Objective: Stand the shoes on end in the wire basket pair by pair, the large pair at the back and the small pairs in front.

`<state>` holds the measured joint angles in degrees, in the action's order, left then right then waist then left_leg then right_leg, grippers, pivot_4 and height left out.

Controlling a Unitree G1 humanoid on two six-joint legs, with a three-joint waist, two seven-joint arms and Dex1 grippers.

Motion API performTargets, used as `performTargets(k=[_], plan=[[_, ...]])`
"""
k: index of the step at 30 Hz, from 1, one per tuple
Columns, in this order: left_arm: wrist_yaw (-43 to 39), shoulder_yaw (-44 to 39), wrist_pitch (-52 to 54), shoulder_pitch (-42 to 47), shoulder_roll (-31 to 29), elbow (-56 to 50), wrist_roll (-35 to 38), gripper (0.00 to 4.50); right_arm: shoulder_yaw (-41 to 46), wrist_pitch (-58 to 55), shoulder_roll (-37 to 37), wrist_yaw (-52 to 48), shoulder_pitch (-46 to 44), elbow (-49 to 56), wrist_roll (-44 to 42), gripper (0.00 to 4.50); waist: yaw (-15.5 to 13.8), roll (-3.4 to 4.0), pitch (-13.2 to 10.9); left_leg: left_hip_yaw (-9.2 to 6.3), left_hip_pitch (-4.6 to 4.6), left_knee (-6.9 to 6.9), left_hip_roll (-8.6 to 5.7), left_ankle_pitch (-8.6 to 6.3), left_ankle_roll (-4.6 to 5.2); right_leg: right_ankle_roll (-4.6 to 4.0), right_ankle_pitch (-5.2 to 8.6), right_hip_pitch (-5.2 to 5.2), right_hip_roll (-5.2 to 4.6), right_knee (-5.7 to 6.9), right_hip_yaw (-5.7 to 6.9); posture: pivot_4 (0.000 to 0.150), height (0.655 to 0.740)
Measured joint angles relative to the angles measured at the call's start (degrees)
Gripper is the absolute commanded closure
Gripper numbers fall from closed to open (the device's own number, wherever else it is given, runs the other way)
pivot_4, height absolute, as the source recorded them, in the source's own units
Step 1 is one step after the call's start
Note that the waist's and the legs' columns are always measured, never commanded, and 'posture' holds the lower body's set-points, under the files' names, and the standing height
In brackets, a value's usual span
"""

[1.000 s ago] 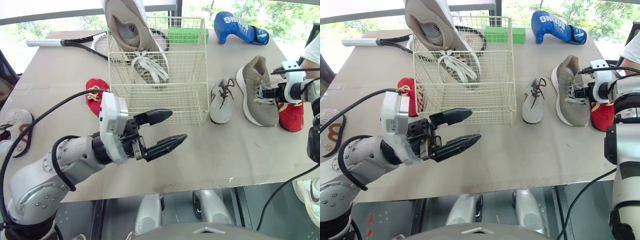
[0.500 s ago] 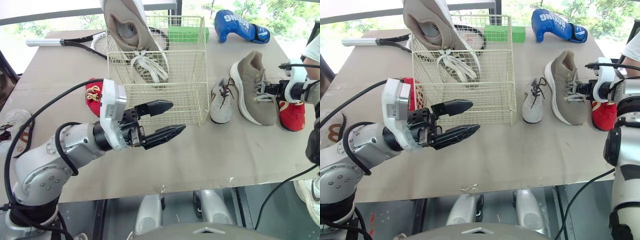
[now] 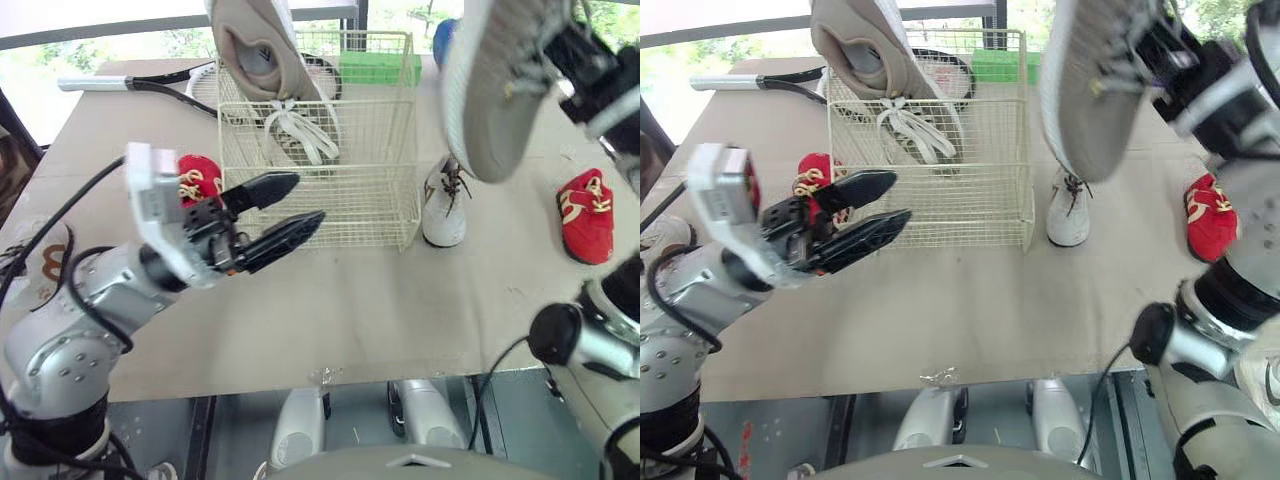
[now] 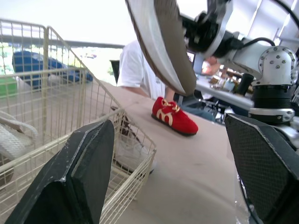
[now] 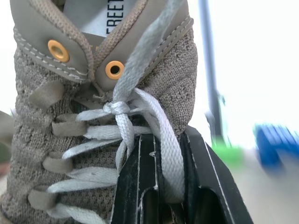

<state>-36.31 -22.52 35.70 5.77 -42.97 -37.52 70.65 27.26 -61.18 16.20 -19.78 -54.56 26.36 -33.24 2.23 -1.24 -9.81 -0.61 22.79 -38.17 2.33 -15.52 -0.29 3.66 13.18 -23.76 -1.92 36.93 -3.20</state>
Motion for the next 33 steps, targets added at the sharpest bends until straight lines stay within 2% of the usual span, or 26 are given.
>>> performTargets(k=[1,2,4,8,10,14,17,19,22,27,33], plan=[[-0.9,-1.4,-0.19,-1.06,0.01,-0.1,0.73,0.44,-4.98,3.78,-0.99,1.06,-1.37,-1.23,2.41,4.47,0.05,-0.06,0.04,-0.01,-0.01,0.0,0.0,0.0,0.0,0.0,0.0,0.02,0.0,0.0,0.01,0.15,0.74],[-1.12,-1.88,-0.31,-1.51,0.02,-0.07,0.9,0.44,-6.46,5.09,-1.28,1.34,-1.67,-1.89,3.25,4.47,0.12,-0.09,0.05,0.0,-0.01,-0.02,0.0,0.0,0.0,0.0,0.0,0.02,0.0,-0.01,0.01,0.15,0.74],[-1.45,-4.63,-0.94,-3.92,0.1,-0.05,1.61,0.44,-16.21,15.73,-5.16,3.01,-3.67,-10.17,10.41,4.47,0.22,-0.1,0.06,0.04,0.0,-0.04,0.0,0.0,0.0,0.0,0.0,0.02,-0.01,-0.03,-0.02,0.15,0.74],[-1.02,-7.98,-2.29,-6.93,0.8,-0.57,1.61,0.44,-24.3,32.93,-8.44,5.2,-6.67,-26.58,19.52,4.47,-0.57,-0.1,0.01,-0.06,0.22,-0.02,0.0,0.08,-0.16,-0.01,0.0,-0.06,-0.05,-0.14,0.14,0.15,0.74],[0.03,-8.63,-3.11,-8.33,1.65,-1.57,1.42,0.44,-24.57,39.54,-9.5,5.95,-9.58,-34.18,21.33,4.47,-0.56,-0.08,-0.02,0.02,0.31,-0.02,-0.01,0.13,-0.25,0.0,-0.01,-0.16,-0.08,-0.16,0.08,0.15,0.74],[4.01,-8.03,-4.81,-11.36,4.71,-7.36,0.58,0.44,-21.22,55.1,-10.58,10.68,-21.6,-53.77,23.1,4.47,-0.19,-0.1,-0.03,-0.07,0.41,0.07,-0.01,0.15,-0.28,-0.02,0.0,-0.29,-0.1,-0.15,0.16,0.15,0.74],[5.75,-8.05,-5.64,-11.63,4.94,-8.71,0.23,0.44,-19.46,63.39,-10.63,11.36,-26.55,-63.0,23.31,4.47,0.04,-0.1,-0.02,-0.03,0.29,0.18,-0.01,0.14,-0.26,-0.03,0.0,-0.27,-0.09,-0.14,0.13,0.15,0.74],[6.77,-8.1,-6.41,-12.25,5.08,-9.23,-0.48,0.44,-17.75,69.09,-11.05,11.41,-30.5,-73.16,23.16,4.47,0.36,-0.1,-0.02,0.07,0.18,0.21,-0.01,0.07,-0.13,-0.04,0.0,-0.2,-0.09,-0.12,0.05,0.15,0.74],[8.14,-7.92,-7.29,-12.67,5.32,-9.25,-1.59,0.44,-16.53,74.99,-11.59,11.31,-32.33,-83.75,23.32,4.47,0.43,-0.1,-0.03,0.06,0.11,0.2,-0.01,0.04,-0.09,-0.04,0.0,-0.14,-0.08,-0.12,0.05,0.15,0.74],[10.62,-7.92,-8.71,-12.69,5.8,-9.31,-2.53,0.44,-16.2,82.02,-15.17,9.9,-32.01,-88.84,23.7,4.47,0.9,-0.1,-0.03,0.04,0.11,0.23,0.0,0.07,-0.15,-0.04,0.0,-0.15,-0.08,-0.12,0.03,0.15,0.74],[11.6,-9.88,-8.82,-15.76,4.5,-9.69,-0.59,0.44,-18.11,90.31,-16.98,9.2,-26.59,-90.3,26.52,4.47,1.15,-0.21,0.05,-0.01,-0.05,0.21,0.0,0.05,-0.11,-0.04,0.0,0.02,-0.09,-0.09,0.07,0.15,0.74]])
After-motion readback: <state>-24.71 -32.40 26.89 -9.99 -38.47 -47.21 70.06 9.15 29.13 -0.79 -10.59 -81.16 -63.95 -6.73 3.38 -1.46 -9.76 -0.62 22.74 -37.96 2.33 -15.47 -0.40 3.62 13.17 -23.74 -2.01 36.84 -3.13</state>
